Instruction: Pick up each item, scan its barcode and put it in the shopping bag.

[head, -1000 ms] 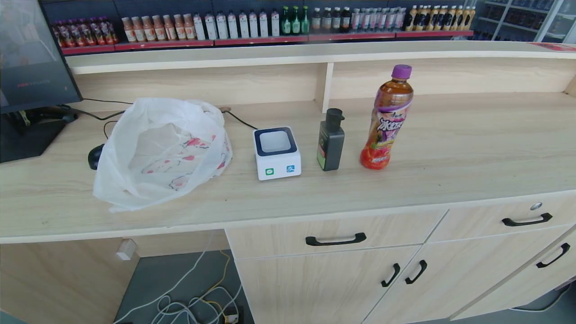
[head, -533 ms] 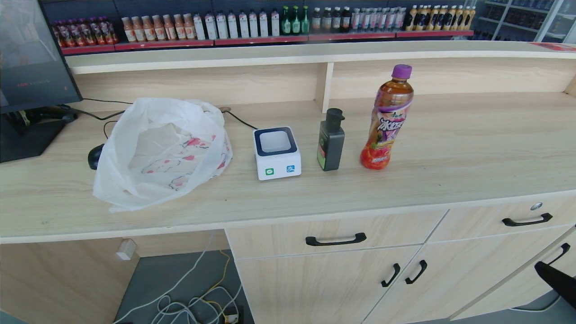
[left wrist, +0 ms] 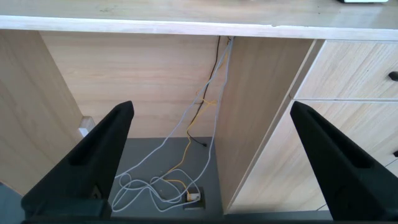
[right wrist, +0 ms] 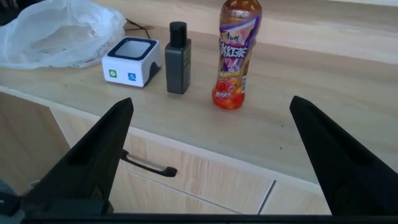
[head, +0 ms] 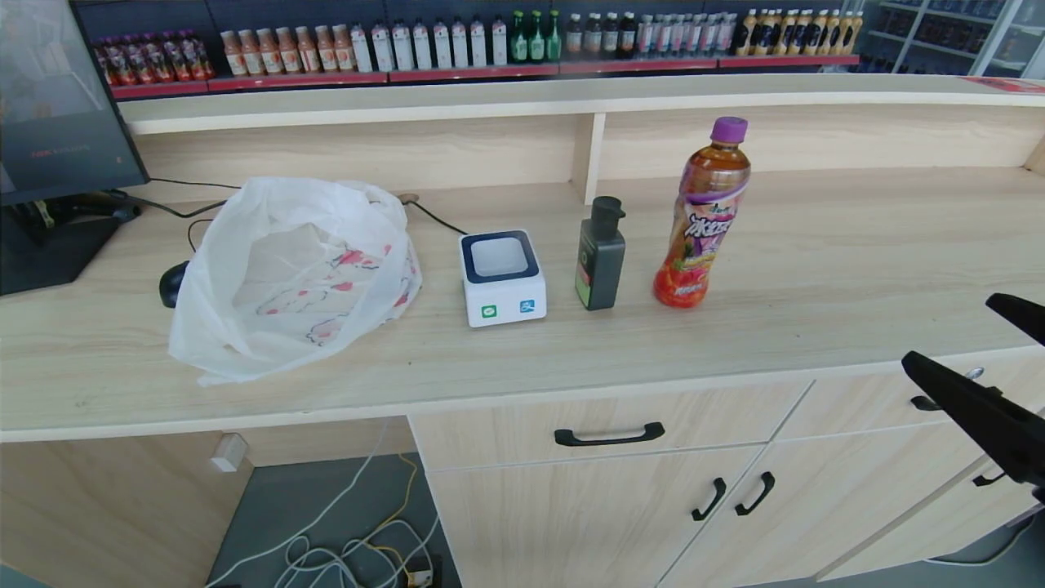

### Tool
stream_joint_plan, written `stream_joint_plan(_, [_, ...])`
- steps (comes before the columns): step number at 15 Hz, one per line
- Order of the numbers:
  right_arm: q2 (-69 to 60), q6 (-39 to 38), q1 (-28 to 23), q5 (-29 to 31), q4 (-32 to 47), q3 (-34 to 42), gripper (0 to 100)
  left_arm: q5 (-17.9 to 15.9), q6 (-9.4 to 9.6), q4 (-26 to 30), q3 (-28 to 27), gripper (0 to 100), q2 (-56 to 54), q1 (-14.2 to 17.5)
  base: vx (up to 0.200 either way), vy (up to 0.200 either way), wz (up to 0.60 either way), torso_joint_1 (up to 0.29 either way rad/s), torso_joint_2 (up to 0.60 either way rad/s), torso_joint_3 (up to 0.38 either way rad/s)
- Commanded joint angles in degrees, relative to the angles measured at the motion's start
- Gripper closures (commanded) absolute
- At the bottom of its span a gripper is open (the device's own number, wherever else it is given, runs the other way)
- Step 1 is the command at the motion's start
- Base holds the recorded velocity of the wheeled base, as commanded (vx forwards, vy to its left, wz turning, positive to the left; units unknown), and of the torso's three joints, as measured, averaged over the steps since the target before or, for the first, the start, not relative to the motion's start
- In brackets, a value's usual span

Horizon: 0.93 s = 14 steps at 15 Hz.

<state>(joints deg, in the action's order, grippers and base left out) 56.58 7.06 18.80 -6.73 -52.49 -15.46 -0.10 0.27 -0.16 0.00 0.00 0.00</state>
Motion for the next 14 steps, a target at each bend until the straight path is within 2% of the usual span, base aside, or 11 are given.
stream_joint_plan(1, [9.7, 0.1, 0.3, 0.2, -6.5, -1.2, 0, 0.0, 0.00, 0.0, 0.0, 0, 0.1, 0.0, 0.000, 0.000, 0.00, 0.000, 0.00, 0.000])
stream_joint_plan(2, [11.1, 0.1, 0.4, 0.7, -6.7, -2.7, 0, 0.0, 0.00, 0.0, 0.0, 0, 0.1, 0.0, 0.000, 0.000, 0.00, 0.000, 0.00, 0.000])
stream_joint_plan(4, [15.1, 0.9, 3.7, 2.9, -7.2, -6.2, 0, 0.0, 0.00, 0.0, 0.0, 0, 0.1, 0.0, 0.000, 0.000, 0.00, 0.000, 0.00, 0.000])
stream_joint_plan(7, [18.1, 0.9, 11.2, 9.5, -7.3, -9.7, 0, 0.0, 0.00, 0.0, 0.0, 0, 0.1, 0.0, 0.000, 0.000, 0.00, 0.000, 0.00, 0.000])
stream_joint_plan(9, [21.1, 0.8, 16.4, 16.2, -7.3, -12.0, 0, 0.0, 0.00, 0.0, 0.0, 0, 0.1, 0.0, 0.000, 0.000, 0.00, 0.000, 0.00, 0.000])
stream_joint_plan(12, [24.3, 0.6, 20.8, 24.8, -8.5, -14.2, 0, 0.0, 0.00, 0.0, 0.0, 0, 0.1, 0.0, 0.000, 0.000, 0.00, 0.000, 0.00, 0.000])
stream_joint_plan(14, [26.9, 0.8, 21.4, 27.0, -11.8, -14.2, 0, 0.0, 0.00, 0.0, 0.0, 0, 0.0, 0.0, 0.000, 0.000, 0.00, 0.000, 0.00, 0.000])
